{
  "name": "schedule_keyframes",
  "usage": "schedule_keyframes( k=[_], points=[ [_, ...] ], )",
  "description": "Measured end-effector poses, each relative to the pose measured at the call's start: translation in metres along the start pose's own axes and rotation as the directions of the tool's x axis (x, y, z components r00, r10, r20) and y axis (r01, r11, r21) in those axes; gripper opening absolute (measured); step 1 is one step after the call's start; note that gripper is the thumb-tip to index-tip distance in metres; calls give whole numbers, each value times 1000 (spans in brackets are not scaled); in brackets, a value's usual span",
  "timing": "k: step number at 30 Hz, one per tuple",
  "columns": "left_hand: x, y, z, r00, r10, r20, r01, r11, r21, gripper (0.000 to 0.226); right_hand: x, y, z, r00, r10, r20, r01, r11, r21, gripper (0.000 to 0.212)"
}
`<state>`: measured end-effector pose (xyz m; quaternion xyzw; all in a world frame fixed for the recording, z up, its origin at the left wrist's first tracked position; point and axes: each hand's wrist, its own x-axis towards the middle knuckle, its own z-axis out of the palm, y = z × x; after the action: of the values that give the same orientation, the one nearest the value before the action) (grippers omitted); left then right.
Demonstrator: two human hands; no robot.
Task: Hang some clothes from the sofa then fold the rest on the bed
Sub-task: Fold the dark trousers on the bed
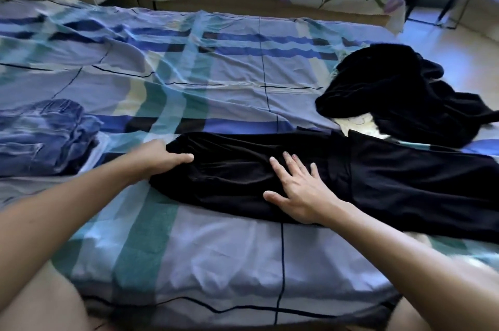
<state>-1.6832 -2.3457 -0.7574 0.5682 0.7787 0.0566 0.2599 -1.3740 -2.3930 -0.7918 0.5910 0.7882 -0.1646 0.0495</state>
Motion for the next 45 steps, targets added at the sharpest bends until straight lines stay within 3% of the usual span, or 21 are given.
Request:
schedule_keyframes(
  k=[4,8,9,11,13,14,16,19,21,25,29,33,37,41,43,45],
  points=[
    [-4,10,4,999,-6,34,18,926,-376,34,1,0,-6,1000,9,13,-9,998,67,88],
    [-15,55,-9,993,94,-66,-115,801,-587,53,-1,1,-23,993,4,-116,37,934,356,87],
    [-19,71,-12,987,144,-75,-159,758,-633,53,-3,0,-31,983,1,-182,89,868,488,84],
    [-33,107,-13,964,243,-110,-253,695,-673,55,-13,-4,-52,968,23,-252,188,599,778,70],
    [-47,148,-10,919,368,-144,-366,656,-660,54,-23,-5,-79,970,57,-238,211,295,932,54],
    [-54,168,-8,891,429,-145,-411,632,-656,53,-30,-1,-91,972,69,-225,208,194,959,48],
    [-67,206,-4,836,539,-102,-466,600,-651,48,-41,15,-107,971,98,-219,212,77,974,46],
    [-85,251,4,725,675,136,-384,559,-735,36,-60,53,-122,972,128,-198,201,-8,980,43],
    [-92,273,13,649,733,202,-343,519,-783,43,-69,79,-127,957,218,-189,195,-5,981,39],
    [-96,302,26,633,774,26,-518,448,-728,26,-97,136,-135,821,522,-232,236,59,970,27],
    [-79,301,63,619,783,-69,-722,532,-442,14,-138,198,-141,766,612,-196,216,42,976,24],
    [-70,285,119,490,870,-46,-862,476,-174,29,-164,247,-117,719,693,-49,49,20,999,11],
    [-75,283,168,424,900,97,-905,426,1,63,-168,290,-66,516,857,6,-200,113,973,39],
    [-83,280,199,463,829,316,-881,388,271,78,-165,302,-45,365,897,-252,-551,425,718,65],
    [-85,279,202,521,802,292,-843,431,323,85,-164,307,-47,344,907,-243,-649,417,637,89],
    [-87,279,197,622,778,88,-763,576,295,84,-163,314,-50,386,922,-44,-627,297,720,130]
  ],
)
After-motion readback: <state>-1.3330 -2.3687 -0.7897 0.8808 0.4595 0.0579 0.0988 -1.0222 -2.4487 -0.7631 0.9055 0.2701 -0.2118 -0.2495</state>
